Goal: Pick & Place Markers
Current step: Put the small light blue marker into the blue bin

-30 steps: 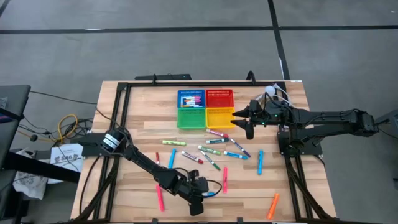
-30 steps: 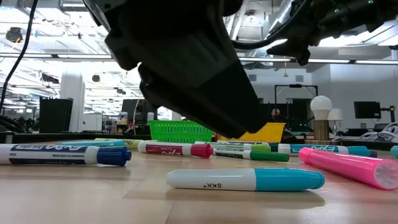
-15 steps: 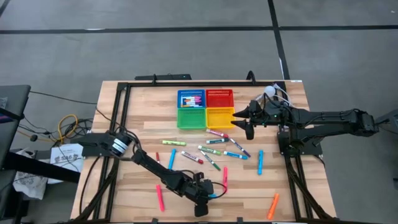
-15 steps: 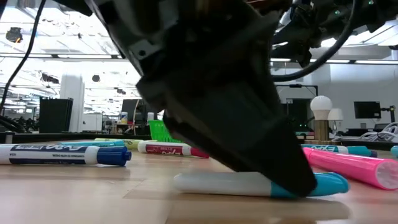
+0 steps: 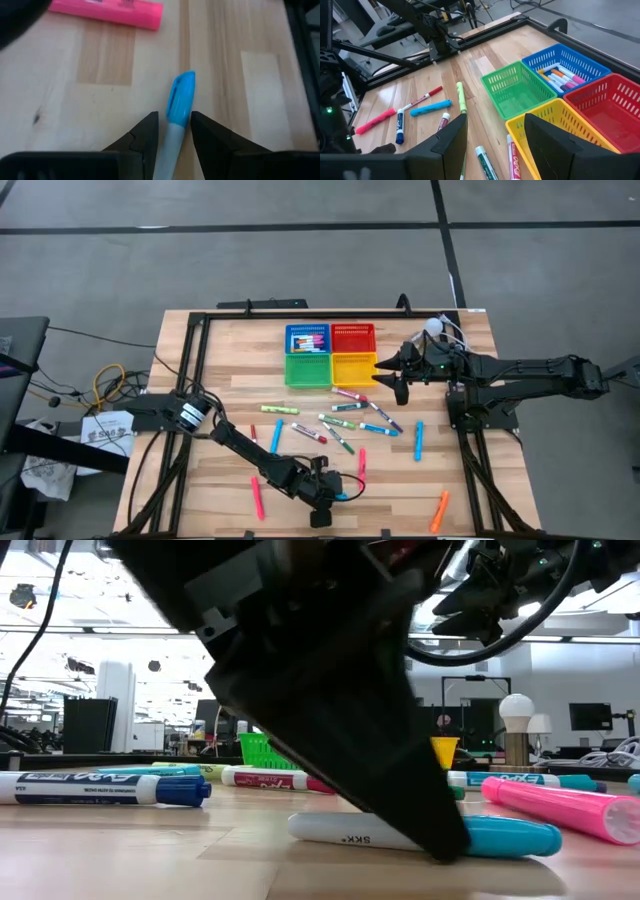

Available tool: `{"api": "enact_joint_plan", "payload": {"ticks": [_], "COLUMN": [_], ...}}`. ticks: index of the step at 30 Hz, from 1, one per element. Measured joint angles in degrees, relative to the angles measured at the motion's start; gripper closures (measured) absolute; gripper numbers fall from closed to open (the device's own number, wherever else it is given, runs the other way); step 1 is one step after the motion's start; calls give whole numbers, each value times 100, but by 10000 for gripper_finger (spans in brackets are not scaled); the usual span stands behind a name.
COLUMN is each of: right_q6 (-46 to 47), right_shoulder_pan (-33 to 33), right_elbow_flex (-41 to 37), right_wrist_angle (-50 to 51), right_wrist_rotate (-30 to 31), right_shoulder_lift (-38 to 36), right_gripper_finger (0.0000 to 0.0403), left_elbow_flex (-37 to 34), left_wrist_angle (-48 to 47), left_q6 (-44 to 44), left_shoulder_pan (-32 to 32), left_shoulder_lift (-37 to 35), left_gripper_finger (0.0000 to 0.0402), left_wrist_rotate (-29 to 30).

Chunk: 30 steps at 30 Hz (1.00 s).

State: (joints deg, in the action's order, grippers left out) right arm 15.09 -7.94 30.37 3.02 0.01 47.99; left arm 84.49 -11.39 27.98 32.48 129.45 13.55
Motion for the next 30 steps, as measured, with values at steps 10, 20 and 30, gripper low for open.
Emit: {"api": "enact_joint_plan", "payload": {"ticks": [10,20,30], "right_q6": [0,0,142], "right_shoulder_pan": [2,2,0], "right_elbow_flex": [0,0,0], "right_wrist_angle": [-1,-1,-1], "right_wrist_rotate": [0,0,-6], "right_shoulder_lift": [0,0,0], "right_gripper_finger": [217,217,217], "left_elbow_flex": [-13,-15,-28], "left_wrist_angle": [-188,-244,-173], "left_q6": [-522,-651,-624], "left_shoulder_pan": [-259,-622,-576], "left_shoulder_lift": [-7,-13,-11], "left_gripper_finger": [284,284,284], "left_wrist_rotate": [150,264,345]}}
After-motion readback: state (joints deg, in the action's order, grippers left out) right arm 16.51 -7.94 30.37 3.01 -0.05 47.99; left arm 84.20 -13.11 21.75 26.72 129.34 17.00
